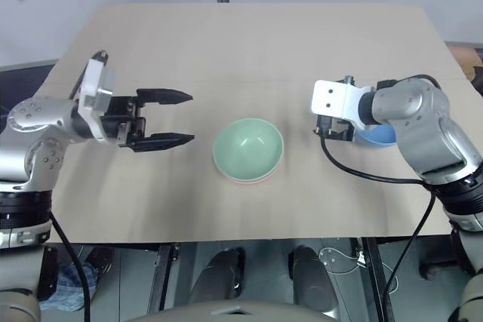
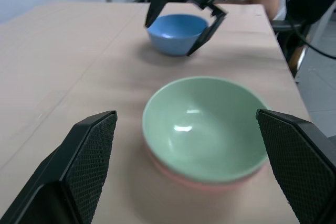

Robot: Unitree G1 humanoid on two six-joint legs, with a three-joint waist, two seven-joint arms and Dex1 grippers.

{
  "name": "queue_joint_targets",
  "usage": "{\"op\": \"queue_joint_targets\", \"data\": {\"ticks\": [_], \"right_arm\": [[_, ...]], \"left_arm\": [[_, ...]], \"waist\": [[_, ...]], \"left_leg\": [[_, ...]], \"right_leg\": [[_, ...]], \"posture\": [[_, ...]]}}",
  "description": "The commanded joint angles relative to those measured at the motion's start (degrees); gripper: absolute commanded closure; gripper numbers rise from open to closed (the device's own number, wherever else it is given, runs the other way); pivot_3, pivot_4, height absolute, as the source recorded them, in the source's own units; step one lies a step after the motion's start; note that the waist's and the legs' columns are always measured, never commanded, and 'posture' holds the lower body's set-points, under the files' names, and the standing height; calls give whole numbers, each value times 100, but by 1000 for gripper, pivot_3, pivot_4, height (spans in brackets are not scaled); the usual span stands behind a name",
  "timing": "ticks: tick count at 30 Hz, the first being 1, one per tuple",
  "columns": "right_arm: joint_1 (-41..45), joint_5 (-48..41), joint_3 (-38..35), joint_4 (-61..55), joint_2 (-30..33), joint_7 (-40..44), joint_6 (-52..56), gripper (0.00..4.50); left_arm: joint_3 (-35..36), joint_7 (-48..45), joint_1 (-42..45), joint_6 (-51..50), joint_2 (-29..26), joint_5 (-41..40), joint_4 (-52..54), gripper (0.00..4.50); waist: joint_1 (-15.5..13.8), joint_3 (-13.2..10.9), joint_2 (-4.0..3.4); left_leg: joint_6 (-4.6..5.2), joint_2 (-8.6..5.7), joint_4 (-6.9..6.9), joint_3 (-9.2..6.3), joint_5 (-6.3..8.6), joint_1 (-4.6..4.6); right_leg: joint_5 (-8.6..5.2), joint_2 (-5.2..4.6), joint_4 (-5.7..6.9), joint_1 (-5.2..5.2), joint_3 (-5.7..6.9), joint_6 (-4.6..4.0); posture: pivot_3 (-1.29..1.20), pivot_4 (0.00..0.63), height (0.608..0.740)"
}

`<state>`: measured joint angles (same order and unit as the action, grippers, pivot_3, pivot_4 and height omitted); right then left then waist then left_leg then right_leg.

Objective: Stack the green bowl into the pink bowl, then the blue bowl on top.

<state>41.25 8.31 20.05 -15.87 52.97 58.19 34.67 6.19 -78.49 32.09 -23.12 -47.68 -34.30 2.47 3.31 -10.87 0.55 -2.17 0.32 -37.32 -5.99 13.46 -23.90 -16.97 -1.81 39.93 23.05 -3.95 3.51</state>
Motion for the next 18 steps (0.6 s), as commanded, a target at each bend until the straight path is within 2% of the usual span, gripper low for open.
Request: {"op": "queue_joint_targets", "data": {"ticks": [1,18], "right_arm": [[-186,390,21,59,144,-145,118,88],[-682,357,-649,317,-10,-662,1867,88]], "left_arm": [[-110,-79,334,142,134,25,-82,0],[-237,-211,481,218,267,166,-253,0]], "waist": [[-6,0,0],[44,0,0]], "left_leg": [[0,-1,-2,1,0,0],[0,0,-2,1,0,0]], "right_leg": [[0,0,0,0,0,0],[0,1,4,1,-2,0]], "posture": [[0,150,740],[0,150,740]]}}
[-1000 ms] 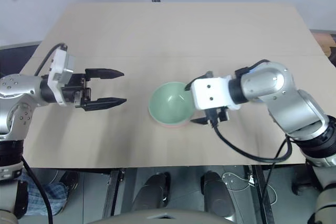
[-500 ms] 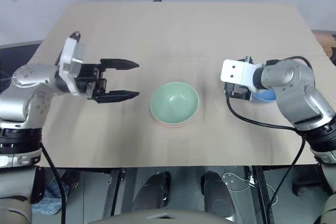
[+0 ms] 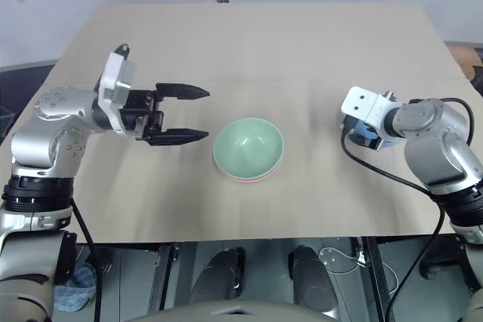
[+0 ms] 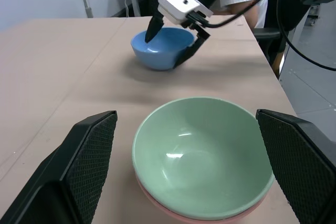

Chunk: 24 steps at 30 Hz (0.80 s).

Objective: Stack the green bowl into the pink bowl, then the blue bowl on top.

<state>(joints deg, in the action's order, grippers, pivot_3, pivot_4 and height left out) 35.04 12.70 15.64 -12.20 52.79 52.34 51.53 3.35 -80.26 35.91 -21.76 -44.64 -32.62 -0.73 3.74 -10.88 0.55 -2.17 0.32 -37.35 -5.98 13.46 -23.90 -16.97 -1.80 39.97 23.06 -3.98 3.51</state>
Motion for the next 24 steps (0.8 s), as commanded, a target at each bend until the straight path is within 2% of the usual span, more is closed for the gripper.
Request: {"op": "queue_joint_targets", "data": {"ticks": [1,4,10,11,13,17,21,24], "right_arm": [[-98,-96,-191,-64,8,-75,212,88],[-160,-215,-163,-191,-16,-5,367,864],[-125,-653,-228,-542,-144,76,943,3726],[-109,-685,-220,-547,-140,50,974,4348],[-49,-744,-231,-531,-164,-25,970,4447],[75,-1015,-457,-656,-324,-46,193,4447],[465,-1631,-967,-873,-811,-93,442,4447],[939,-2625,-1577,-1431,-1398,85,932,4447]], "left_arm": [[47,-37,100,82,-40,2,62,0],[41,-46,124,89,-46,24,31,0],[57,-64,122,75,-78,82,-7,0],[59,-63,126,76,-74,84,-13,0],[65,-53,121,70,-66,78,-6,0],[68,-45,64,63,-66,71,35,0],[57,-33,57,61,-58,76,39,0],[55,-23,61,70,-56,87,14,0]], "waist": [[1,0,0],[5,0,0],[6,0,0],[5,0,0],[3,0,0],[19,0,0],[20,0,0],[12,0,0]], "left_leg": [[0,0,0,0,0,0],[0,0,0,1,0,0],[0,1,0,0,0,1],[0,0,0,0,0,1],[0,-2,-1,1,0,0],[0,-1,-1,0,0,0],[0,1,0,1,0,1],[0,1,0,-3,0,0]], "right_leg": [[0,0,0,0,0,0],[0,0,0,0,0,0],[0,2,2,0,-1,0],[0,1,2,0,-1,0],[0,-1,1,-1,-1,0],[0,0,2,0,-1,0],[0,2,3,0,-1,0],[0,1,2,0,0,0]], "posture": [[0,150,740],[0,150,740],[0,150,740],[0,150,740],[0,150,740],[0,150,740],[0,150,740],[0,150,740]]}}
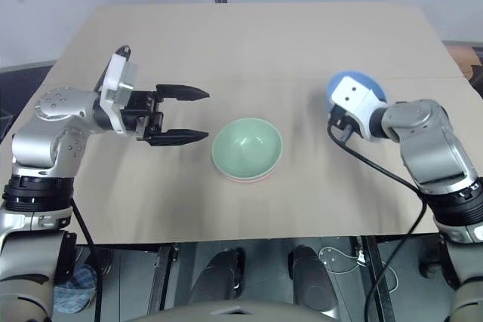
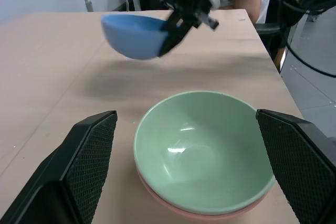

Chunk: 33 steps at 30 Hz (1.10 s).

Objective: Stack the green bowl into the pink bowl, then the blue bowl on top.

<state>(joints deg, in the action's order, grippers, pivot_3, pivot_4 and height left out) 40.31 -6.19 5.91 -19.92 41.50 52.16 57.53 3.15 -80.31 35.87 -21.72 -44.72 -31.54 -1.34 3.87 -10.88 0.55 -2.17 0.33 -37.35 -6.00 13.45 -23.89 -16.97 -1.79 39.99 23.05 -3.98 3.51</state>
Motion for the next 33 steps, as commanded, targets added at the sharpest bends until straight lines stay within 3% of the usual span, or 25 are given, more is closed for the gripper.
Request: {"op": "queue_joint_targets", "data": {"ticks": [1,7,13,24,28,29,33], "right_arm": [[522,-991,-725,-800,-412,116,540,4447],[894,-2231,-973,-1445,-1493,-258,1742,4447],[869,-2920,-796,-1717,-2120,-739,2294,4447],[834,-3770,-827,-1735,-2349,-1332,2633,4447],[822,-3970,-866,-1745,-2345,-1554,2701,3036],[820,-4005,-864,-1747,-2307,-1586,2698,2442],[758,-4176,-895,-1753,-2061,-1651,2660,2442]], "left_arm": [[73,-21,68,82,-47,-9,49,0],[31,-35,107,162,-15,51,-116,0],[-34,-64,142,204,51,77,-170,0],[3,-166,84,126,-100,50,-165,0],[-25,-185,107,136,-101,64,-202,0],[-38,-184,124,135,-87,69,-212,0],[-65,-214,174,152,-57,89,-270,0]], "waist": [[0,0,0],[-8,2,2],[-2,2,1],[10,2,0],[10,2,0],[10,2,0],[8,2,0]], "left_leg": [[0,0,0,0,0,0],[0,-2,0,-8,0,0],[0,-2,-1,-10,-1,1],[1,-2,0,-11,0,2],[1,-2,0,-11,0,2],[1,-2,0,-11,0,1],[1,-2,0,-10,0,1]], "right_leg": [[0,0,0,0,0,0],[0,-1,2,-3,7,0],[0,0,5,-3,8,0],[0,1,5,-1,8,0],[0,1,5,-1,8,0],[0,1,5,-1,8,0],[0,1,5,-1,8,0]], "posture": [[0,150,740],[0,150,740],[0,150,740],[0,150,740],[0,150,740],[0,150,740],[0,150,740]]}}
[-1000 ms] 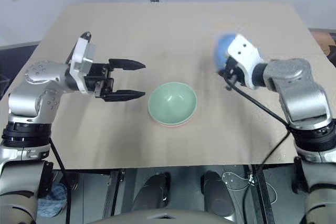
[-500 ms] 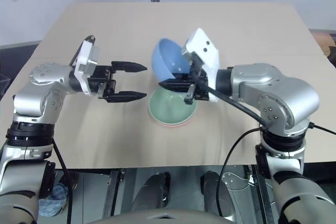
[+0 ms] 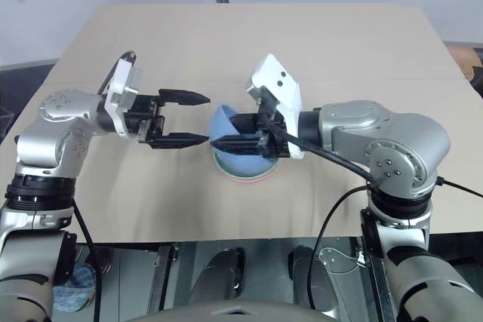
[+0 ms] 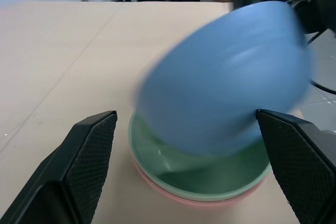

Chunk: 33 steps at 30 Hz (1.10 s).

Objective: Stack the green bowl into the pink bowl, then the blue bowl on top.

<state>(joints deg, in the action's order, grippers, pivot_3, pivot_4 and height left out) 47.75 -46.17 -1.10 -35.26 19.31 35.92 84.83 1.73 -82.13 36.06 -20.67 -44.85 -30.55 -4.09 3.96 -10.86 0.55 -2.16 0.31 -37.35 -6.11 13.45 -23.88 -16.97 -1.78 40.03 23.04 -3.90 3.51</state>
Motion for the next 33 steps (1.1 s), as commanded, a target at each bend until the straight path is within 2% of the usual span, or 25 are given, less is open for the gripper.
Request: {"op": "queue_joint_targets", "data": {"ticks": [1,4,12,18,22,26,33], "right_arm": [[-22,-201,-218,-215,269,-33,-85,2442],[-88,-248,-249,-183,513,-97,-135,2442],[-70,-432,-269,-124,695,-243,-296,2442],[-333,-419,-448,1,1668,187,-758,2442],[-1010,-331,-761,114,2713,1023,-1486,2442],[-2075,-66,-1461,448,3568,2064,-2538,2442],[-3723,743,-2507,1261,4156,3243,-4378,2442]], "left_arm": [[75,-46,163,54,-45,-7,-12,0],[81,-62,159,60,-53,-1,-25,0],[116,-41,129,57,-64,-9,-8,0],[198,-2,16,14,-122,-59,109,0],[360,70,-165,-152,-288,-159,254,0],[665,141,-562,-257,-550,-245,459,0],[1058,452,-1436,-95,-941,62,574,0]], "waist": [[-1,0,0],[-3,0,0],[3,0,0],[-25,0,0],[-25,-1,0],[-20,-1,1],[-42,-1,1]], "left_leg": [[0,0,0,0,0,0],[0,0,0,0,0,0],[0,3,2,2,0,1],[1,0,2,2,0,-1],[1,0,6,4,1,-4],[2,4,6,10,1,-1],[2,4,3,13,2,15]], "right_leg": [[0,0,0,0,0,0],[0,0,-2,-1,0,0],[0,2,-1,0,-1,0],[0,-1,-6,-1,0,0],[0,-1,-12,-1,-1,0],[0,1,-8,-1,-5,1],[-1,0,-12,-18,-6,2]], "posture": [[0,150,740],[0,150,740],[0,150,740],[0,150,740],[0,150,740],[0,150,740],[0,150,740]]}}
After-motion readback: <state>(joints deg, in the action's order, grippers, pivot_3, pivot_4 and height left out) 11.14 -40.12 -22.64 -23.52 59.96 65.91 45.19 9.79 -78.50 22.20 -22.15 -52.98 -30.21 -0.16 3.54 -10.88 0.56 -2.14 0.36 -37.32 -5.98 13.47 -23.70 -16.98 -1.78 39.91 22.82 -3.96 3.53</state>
